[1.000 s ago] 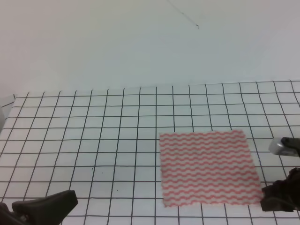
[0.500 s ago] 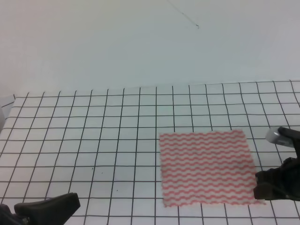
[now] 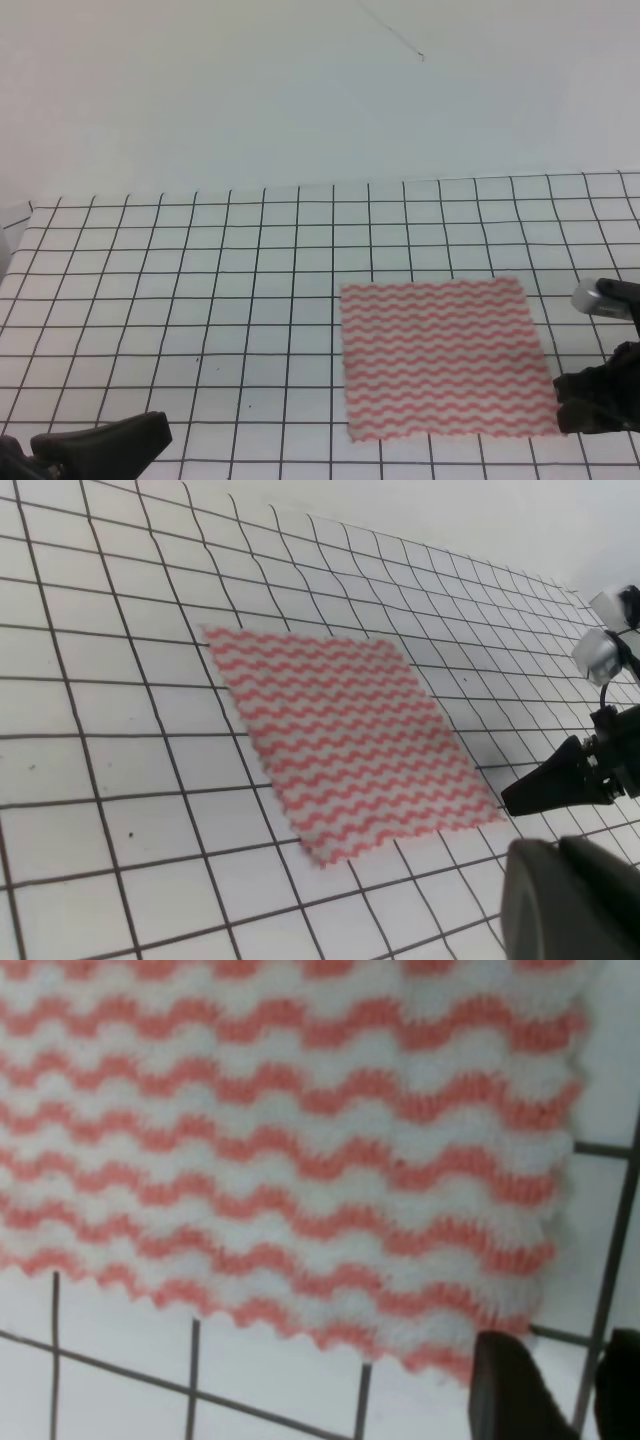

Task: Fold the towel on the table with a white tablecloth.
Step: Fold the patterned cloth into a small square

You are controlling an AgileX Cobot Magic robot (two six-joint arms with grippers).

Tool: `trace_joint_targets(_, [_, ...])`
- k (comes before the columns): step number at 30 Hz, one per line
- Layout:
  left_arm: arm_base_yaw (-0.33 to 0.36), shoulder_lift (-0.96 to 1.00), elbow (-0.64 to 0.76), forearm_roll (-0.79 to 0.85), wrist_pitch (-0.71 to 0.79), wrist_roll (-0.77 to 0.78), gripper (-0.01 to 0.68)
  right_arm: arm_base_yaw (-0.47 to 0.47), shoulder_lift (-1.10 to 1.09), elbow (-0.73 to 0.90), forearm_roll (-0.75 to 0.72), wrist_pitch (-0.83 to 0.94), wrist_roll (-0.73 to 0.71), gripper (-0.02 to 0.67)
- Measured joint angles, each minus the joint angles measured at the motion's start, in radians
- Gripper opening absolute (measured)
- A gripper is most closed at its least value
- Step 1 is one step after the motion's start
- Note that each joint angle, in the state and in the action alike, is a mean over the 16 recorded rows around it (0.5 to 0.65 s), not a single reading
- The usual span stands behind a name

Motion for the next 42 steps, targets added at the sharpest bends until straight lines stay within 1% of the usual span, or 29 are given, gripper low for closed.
trace_joint_targets(15, [0.0,0.0,0.0,-0.003,0.002,-0.003,-0.001,0.0,0.019,0.0,0.014,-0.009,-0.003,0.212])
trace_joint_targets(25, [0.0,0.0,0.0,-0.005,0.001,-0.002,-0.001,0.0,0.057,0.0,0.077,-0.002,-0.042,0.212])
trace_joint_targets(32, [0.0,0.0,0.0,-0.006,0.0,0.0,-0.001,0.0,0.046,0.0,0.126,0.005,-0.073,0.212])
trace_joint_targets(37, [0.0,0.0,0.0,-0.007,-0.001,0.001,-0.001,0.0,0.017,0.0,0.161,0.002,-0.118,0.212])
trace_joint_targets(42, [0.0,0.0,0.0,-0.007,-0.001,0.001,-0.001,0.0,-0.026,0.0,0.228,-0.001,-0.206,0.212])
